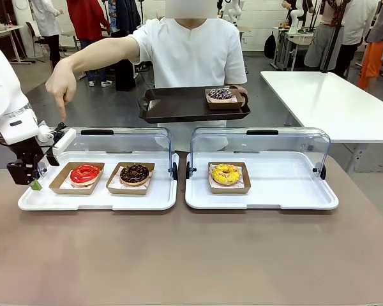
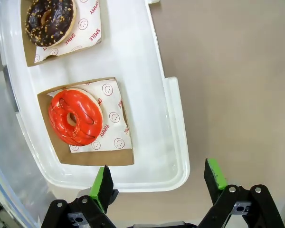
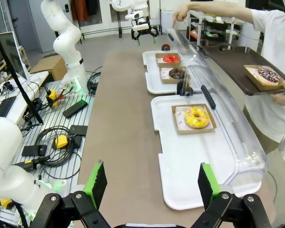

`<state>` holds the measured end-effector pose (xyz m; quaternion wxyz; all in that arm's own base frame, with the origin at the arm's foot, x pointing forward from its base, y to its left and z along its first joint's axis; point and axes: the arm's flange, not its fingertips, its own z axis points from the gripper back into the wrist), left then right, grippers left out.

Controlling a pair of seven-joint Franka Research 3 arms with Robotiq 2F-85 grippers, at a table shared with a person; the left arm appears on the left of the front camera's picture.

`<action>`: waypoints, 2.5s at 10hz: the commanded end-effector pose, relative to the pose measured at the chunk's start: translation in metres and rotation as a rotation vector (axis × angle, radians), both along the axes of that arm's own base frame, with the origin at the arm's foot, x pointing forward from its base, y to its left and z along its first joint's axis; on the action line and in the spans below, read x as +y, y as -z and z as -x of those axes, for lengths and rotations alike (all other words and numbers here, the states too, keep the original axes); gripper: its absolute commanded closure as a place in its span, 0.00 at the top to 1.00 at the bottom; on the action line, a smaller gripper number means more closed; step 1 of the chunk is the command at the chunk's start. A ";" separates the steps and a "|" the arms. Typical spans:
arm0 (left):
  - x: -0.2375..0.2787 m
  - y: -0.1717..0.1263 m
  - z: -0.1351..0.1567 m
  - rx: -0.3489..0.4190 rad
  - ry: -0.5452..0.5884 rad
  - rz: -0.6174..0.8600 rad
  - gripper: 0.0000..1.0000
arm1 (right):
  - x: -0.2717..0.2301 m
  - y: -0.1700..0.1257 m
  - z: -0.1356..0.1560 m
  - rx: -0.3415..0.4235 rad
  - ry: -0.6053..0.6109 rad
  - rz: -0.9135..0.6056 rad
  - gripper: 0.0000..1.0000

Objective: Provide the desired donut to the person.
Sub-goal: Pick up and lift the Paper togo box containing the Donut pointed at by the person.

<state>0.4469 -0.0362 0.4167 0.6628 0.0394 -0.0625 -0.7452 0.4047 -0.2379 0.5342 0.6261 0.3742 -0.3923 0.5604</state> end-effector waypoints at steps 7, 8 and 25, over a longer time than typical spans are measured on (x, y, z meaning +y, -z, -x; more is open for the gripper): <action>0.000 0.023 -0.005 0.020 0.010 -0.014 1.00 | -0.001 0.001 0.000 0.000 0.000 -0.004 1.00; -0.001 0.030 -0.010 0.024 0.021 -0.028 1.00 | -0.001 0.001 0.000 0.000 0.000 -0.004 1.00; 0.018 0.088 -0.068 0.066 -0.073 -0.032 0.00 | -0.001 0.001 0.000 0.000 0.000 -0.004 1.00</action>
